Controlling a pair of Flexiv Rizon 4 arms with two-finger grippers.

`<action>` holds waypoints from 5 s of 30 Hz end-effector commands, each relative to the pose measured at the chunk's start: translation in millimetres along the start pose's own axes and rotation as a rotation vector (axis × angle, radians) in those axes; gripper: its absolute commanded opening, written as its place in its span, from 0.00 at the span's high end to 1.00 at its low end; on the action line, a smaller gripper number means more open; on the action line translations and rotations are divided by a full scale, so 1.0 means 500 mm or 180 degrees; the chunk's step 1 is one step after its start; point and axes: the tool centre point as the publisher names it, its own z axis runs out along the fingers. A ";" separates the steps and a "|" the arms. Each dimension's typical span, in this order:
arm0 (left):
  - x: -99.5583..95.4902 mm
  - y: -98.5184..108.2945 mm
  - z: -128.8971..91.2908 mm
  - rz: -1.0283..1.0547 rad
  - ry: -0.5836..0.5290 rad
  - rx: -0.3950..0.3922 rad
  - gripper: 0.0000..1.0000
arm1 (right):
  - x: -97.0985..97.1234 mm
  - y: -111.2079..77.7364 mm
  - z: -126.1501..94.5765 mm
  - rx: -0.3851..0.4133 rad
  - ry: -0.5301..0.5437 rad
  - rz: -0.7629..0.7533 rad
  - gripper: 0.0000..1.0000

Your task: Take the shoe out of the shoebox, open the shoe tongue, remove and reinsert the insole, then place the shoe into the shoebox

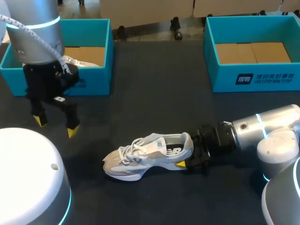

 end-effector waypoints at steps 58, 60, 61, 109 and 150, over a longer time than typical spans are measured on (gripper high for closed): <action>0.398 -0.291 0.125 -0.2114 -0.0179 -0.0027 0.00 | -0.002 0.001 0.005 0.0011 0.0000 0.0004 1.00; 0.405 -0.301 0.131 -0.2140 -0.0236 0.0003 0.00 | -0.002 0.001 0.005 0.0011 0.0000 0.0004 1.00; 0.409 -0.306 0.135 -0.2153 -0.0258 0.0002 0.00 | -0.002 0.001 0.005 0.0011 0.0000 0.0004 1.00; 0.378 -0.347 0.268 -0.2184 -0.1077 -0.0139 0.25 | -0.002 0.001 0.005 0.0011 0.0000 0.0004 1.00; 0.322 -0.297 0.199 -0.1912 -0.0594 0.0054 1.00 | -0.002 0.001 0.005 0.0011 0.0000 0.0004 1.00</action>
